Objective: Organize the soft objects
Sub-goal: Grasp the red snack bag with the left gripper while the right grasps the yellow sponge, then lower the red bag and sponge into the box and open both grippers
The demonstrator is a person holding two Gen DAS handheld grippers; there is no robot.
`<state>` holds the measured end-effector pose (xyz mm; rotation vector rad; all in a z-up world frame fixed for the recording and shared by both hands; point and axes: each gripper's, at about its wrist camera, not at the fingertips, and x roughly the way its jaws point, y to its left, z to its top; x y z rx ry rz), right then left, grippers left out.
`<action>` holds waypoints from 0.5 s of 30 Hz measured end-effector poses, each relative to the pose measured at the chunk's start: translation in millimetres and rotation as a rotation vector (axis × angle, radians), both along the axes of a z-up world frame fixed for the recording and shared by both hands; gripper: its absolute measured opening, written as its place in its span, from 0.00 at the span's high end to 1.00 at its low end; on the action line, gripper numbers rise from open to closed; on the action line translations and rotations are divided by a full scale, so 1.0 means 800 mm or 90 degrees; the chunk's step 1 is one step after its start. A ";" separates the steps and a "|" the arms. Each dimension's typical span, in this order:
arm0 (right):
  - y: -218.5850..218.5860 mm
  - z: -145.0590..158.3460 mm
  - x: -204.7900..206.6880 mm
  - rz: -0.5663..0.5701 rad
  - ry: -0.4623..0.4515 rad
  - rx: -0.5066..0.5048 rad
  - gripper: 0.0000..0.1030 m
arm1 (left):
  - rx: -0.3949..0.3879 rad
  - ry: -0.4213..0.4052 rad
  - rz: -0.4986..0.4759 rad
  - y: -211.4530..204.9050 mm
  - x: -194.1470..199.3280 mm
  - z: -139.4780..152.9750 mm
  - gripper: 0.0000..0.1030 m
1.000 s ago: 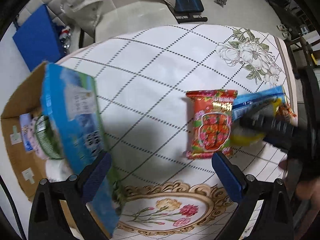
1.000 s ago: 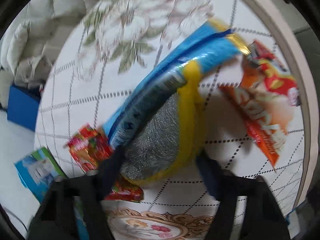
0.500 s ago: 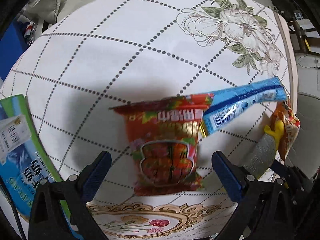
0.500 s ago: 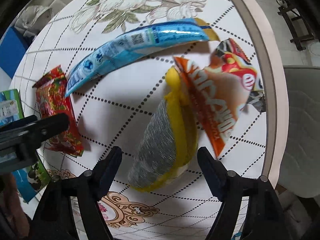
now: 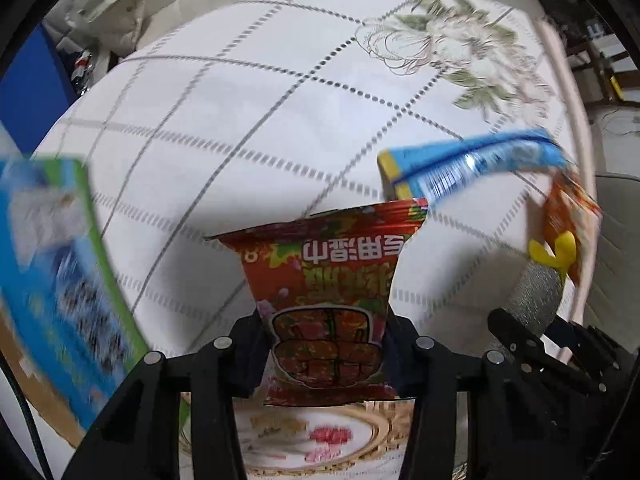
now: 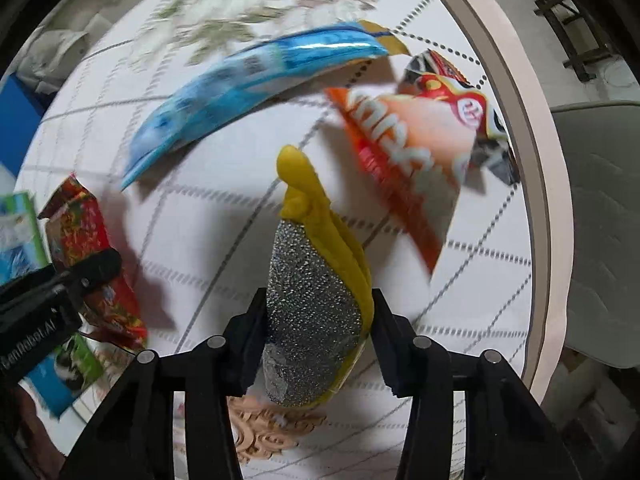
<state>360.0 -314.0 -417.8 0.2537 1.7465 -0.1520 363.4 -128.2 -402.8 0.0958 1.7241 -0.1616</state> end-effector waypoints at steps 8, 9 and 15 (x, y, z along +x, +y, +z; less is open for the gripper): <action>0.101 0.130 -0.028 0.104 -0.114 0.107 0.52 | -0.061 -0.095 0.059 0.124 -0.067 0.135 0.58; 0.116 0.143 -0.036 0.116 -0.125 0.123 0.52 | -0.056 -0.105 0.065 0.149 -0.074 0.150 0.58; 0.290 0.199 -0.083 0.224 -0.174 0.190 0.52 | 0.018 -0.115 0.119 0.292 -0.088 0.181 0.58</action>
